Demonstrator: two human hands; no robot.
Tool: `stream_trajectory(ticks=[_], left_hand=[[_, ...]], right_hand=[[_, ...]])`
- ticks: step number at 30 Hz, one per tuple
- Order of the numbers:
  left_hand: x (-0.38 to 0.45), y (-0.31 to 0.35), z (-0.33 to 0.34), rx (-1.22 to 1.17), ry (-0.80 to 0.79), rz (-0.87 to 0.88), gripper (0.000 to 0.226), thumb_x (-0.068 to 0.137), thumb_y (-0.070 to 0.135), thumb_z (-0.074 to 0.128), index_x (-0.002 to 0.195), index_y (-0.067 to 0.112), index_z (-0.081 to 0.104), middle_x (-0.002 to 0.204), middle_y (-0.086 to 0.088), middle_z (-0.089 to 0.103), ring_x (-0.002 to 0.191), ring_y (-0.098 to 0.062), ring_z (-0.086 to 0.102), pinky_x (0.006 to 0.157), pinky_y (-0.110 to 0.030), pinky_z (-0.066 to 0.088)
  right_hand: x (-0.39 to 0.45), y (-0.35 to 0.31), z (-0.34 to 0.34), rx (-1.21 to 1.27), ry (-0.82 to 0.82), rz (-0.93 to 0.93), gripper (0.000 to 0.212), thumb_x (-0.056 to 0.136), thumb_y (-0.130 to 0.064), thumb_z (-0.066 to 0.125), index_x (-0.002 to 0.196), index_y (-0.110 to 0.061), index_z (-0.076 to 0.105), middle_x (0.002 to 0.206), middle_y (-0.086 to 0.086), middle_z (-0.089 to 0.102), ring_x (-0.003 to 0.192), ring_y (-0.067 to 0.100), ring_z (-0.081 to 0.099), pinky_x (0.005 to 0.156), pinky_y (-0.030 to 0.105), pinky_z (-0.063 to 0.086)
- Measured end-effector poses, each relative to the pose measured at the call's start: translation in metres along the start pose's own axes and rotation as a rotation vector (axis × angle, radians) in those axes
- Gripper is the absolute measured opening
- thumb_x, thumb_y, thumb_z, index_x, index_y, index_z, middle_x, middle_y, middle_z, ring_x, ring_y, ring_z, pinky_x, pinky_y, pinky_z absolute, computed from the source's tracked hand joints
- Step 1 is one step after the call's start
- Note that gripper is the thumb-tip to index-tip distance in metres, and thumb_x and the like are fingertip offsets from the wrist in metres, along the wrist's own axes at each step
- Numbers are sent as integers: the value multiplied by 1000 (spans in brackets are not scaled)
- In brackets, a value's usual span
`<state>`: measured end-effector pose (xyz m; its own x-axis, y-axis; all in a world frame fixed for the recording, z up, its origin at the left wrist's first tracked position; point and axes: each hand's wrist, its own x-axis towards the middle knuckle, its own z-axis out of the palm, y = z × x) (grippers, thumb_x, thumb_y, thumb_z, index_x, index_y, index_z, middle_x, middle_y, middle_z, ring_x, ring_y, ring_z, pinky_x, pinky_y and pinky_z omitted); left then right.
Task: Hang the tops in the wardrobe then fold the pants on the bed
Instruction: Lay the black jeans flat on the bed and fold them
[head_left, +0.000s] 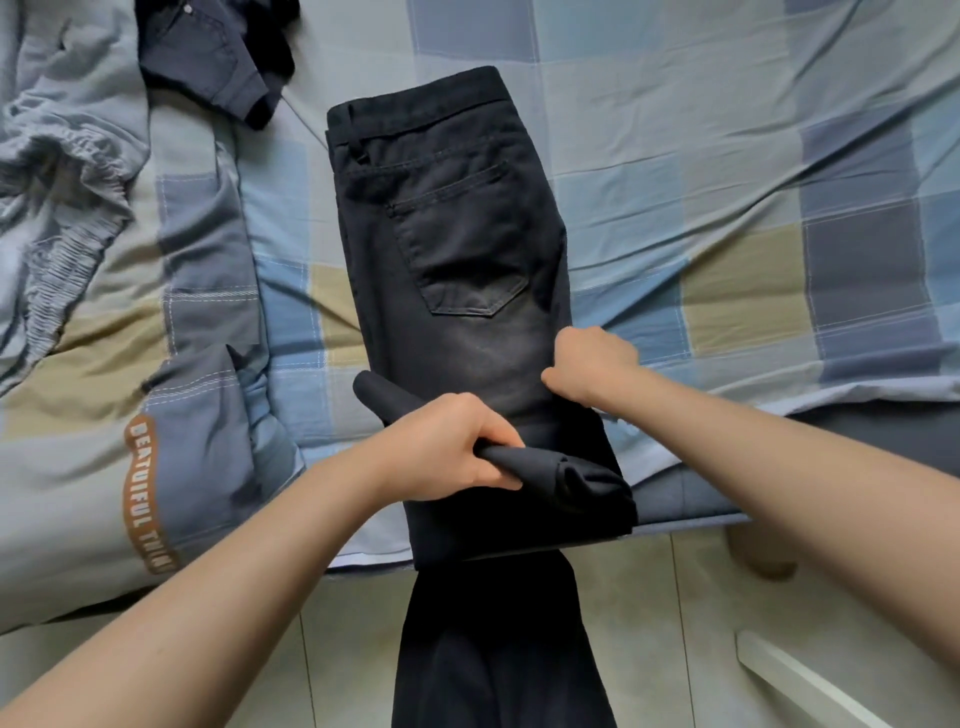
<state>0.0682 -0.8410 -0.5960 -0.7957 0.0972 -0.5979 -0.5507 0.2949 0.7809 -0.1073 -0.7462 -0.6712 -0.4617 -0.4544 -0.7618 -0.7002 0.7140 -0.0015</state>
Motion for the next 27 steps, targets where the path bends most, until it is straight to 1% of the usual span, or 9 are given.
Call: stream_trajectory(ticks=[3, 7, 10, 12, 14, 16, 21, 25, 27], left_hand=[[5, -4, -8, -80, 77, 13, 17, 82, 21, 75, 67, 25, 68, 60, 5, 60, 58, -2, 49, 59, -25, 42], [39, -18, -18, -93, 270, -15, 29, 82, 26, 75, 59, 28, 57, 55, 14, 54, 56, -1, 49, 58, -23, 39], [77, -29, -21, 1, 431, -87, 15, 86, 32, 70, 78, 20, 66, 72, 8, 63, 72, -11, 59, 70, -33, 47], [100, -36, -24, 52, 483, -174, 20, 88, 38, 66, 90, 19, 66, 85, 4, 66, 83, -18, 61, 75, -37, 49], [116, -45, -30, 190, 467, -280, 29, 88, 50, 62, 93, 21, 63, 89, 3, 63, 88, -22, 60, 72, -36, 45], [122, -55, -39, 287, 420, -346, 42, 86, 61, 59, 93, 20, 61, 90, 2, 59, 87, -24, 58, 69, -34, 43], [99, -77, -52, 436, 309, -393, 47, 75, 75, 57, 82, 28, 56, 85, 5, 54, 83, -24, 53, 68, -33, 38], [76, -95, -60, 411, 228, -408, 39, 74, 64, 68, 76, 29, 50, 74, 11, 51, 82, -21, 53, 67, -31, 41], [67, -101, -62, 376, 313, -365, 33, 78, 52, 72, 80, 24, 55, 74, 10, 53, 87, -25, 59, 66, -32, 43]], right_hand=[[12, -14, 3, 249, -266, -17, 59, 93, -61, 38, 74, -7, 54, 84, 9, 64, 75, 26, 58, 69, 32, 45], [32, -1, -8, 645, -576, 122, 88, 85, -79, 9, 123, -16, 56, 119, 8, 65, 101, 22, 60, 74, 35, 44], [46, 27, -10, 828, -783, 139, 100, 77, -86, 1, 120, -19, 62, 115, 3, 67, 107, 19, 59, 88, 40, 42], [53, 39, -4, 907, -825, 129, 98, 75, -87, 3, 100, -15, 64, 91, 3, 62, 87, 18, 57, 86, 38, 44], [54, 42, 2, 988, -792, 130, 87, 76, -87, 9, 75, -19, 62, 68, 2, 47, 61, 16, 48, 68, 32, 43], [49, 46, 9, 1021, -714, 114, 80, 79, -85, 20, 69, -23, 68, 66, -1, 57, 55, 14, 55, 64, 29, 45], [25, 53, 14, 935, -673, -115, 66, 73, -88, 35, 109, -42, 66, 102, -14, 71, 85, 8, 69, 71, 25, 52], [18, 53, 14, 731, -372, -193, 30, 99, -38, 43, 101, -18, 64, 98, -1, 70, 93, 16, 62, 80, 37, 51], [20, 55, 8, 399, -216, -193, 32, 101, -40, 38, 93, -16, 58, 102, 4, 67, 99, 25, 60, 85, 42, 48]])
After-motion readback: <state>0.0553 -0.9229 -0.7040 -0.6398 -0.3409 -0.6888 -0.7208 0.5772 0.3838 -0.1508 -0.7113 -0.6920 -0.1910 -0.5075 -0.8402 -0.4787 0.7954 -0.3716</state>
